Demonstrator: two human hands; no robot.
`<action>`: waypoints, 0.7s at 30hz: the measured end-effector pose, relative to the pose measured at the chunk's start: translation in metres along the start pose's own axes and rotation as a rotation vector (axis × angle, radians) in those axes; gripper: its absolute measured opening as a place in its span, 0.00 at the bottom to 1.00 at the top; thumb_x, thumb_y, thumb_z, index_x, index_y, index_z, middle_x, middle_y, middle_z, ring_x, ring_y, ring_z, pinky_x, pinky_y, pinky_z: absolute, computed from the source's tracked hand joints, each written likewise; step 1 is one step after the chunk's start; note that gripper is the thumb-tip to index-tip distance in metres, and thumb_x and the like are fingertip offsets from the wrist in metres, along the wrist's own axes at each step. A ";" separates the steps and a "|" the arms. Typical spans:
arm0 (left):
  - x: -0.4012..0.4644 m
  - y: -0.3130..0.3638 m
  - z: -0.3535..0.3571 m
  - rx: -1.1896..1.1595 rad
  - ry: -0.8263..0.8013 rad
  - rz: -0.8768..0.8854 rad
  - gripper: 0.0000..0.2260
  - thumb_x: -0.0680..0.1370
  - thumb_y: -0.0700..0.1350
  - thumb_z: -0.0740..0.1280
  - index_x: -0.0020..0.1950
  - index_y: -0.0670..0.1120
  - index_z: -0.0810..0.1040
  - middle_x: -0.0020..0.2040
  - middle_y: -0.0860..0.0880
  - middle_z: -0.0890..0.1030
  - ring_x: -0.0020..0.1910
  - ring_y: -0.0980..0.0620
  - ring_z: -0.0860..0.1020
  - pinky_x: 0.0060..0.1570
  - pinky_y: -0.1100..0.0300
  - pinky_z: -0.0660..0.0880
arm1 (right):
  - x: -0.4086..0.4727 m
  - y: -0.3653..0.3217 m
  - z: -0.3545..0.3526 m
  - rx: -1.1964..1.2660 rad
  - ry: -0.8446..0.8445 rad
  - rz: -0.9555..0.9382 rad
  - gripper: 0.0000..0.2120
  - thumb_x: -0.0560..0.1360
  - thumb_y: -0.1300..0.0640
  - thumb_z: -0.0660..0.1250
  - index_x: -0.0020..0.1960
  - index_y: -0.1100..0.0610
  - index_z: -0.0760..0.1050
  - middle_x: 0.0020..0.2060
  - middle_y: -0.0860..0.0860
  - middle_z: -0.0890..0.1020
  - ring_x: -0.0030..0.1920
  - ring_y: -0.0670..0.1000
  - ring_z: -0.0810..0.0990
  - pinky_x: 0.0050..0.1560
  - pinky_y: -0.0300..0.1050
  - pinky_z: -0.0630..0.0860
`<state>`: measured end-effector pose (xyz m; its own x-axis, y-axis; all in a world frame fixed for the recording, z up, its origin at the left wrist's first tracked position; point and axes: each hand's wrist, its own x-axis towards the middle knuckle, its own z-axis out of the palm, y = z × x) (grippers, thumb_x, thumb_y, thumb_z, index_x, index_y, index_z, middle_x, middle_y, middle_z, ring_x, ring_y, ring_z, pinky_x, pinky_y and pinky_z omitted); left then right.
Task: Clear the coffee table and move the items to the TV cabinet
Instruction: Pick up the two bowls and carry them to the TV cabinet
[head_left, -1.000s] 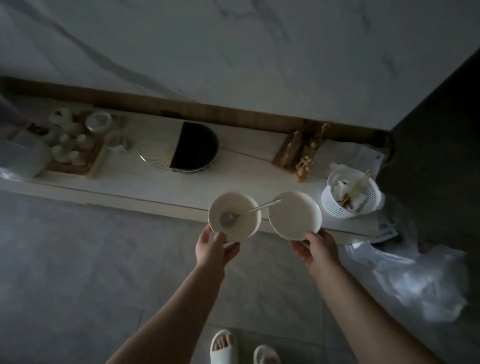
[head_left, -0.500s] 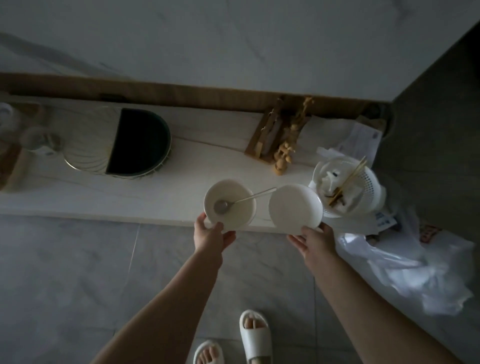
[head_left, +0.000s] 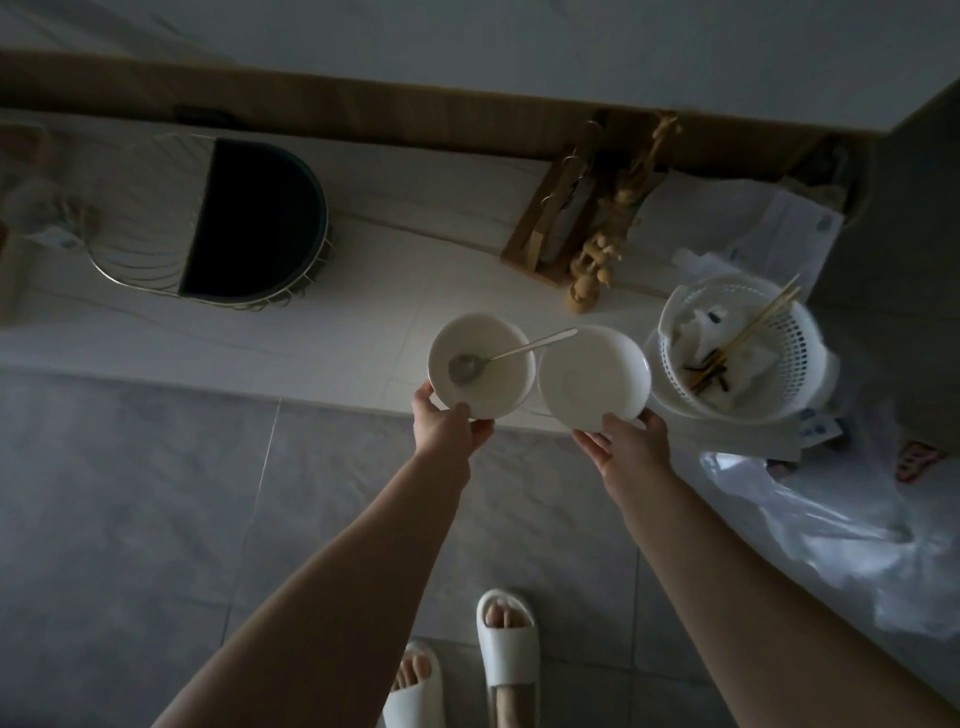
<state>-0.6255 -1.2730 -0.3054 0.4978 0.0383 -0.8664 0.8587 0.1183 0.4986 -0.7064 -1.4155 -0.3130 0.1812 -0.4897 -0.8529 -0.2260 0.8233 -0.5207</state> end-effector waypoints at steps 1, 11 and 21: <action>0.001 0.000 0.002 -0.004 -0.002 0.000 0.25 0.76 0.28 0.58 0.68 0.51 0.65 0.64 0.38 0.70 0.55 0.38 0.78 0.43 0.53 0.80 | 0.002 -0.001 0.001 0.007 0.001 -0.004 0.27 0.74 0.73 0.57 0.70 0.55 0.63 0.63 0.62 0.72 0.50 0.59 0.78 0.43 0.50 0.78; 0.019 0.003 0.011 0.029 -0.011 0.005 0.24 0.77 0.29 0.57 0.69 0.50 0.63 0.64 0.36 0.70 0.49 0.39 0.79 0.46 0.51 0.80 | 0.018 0.000 0.006 0.040 -0.010 -0.020 0.27 0.75 0.74 0.56 0.70 0.54 0.62 0.64 0.61 0.71 0.53 0.59 0.77 0.46 0.52 0.77; 0.032 -0.002 0.004 0.072 -0.029 0.026 0.23 0.79 0.33 0.57 0.70 0.51 0.62 0.59 0.39 0.73 0.42 0.45 0.80 0.44 0.54 0.80 | 0.022 0.004 0.013 -0.019 -0.010 -0.029 0.27 0.75 0.74 0.55 0.71 0.58 0.62 0.66 0.61 0.72 0.61 0.62 0.76 0.51 0.53 0.76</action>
<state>-0.6106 -1.2764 -0.3338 0.5224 0.0118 -0.8526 0.8515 0.0458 0.5224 -0.6908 -1.4188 -0.3332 0.1979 -0.5106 -0.8367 -0.2382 0.8030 -0.5463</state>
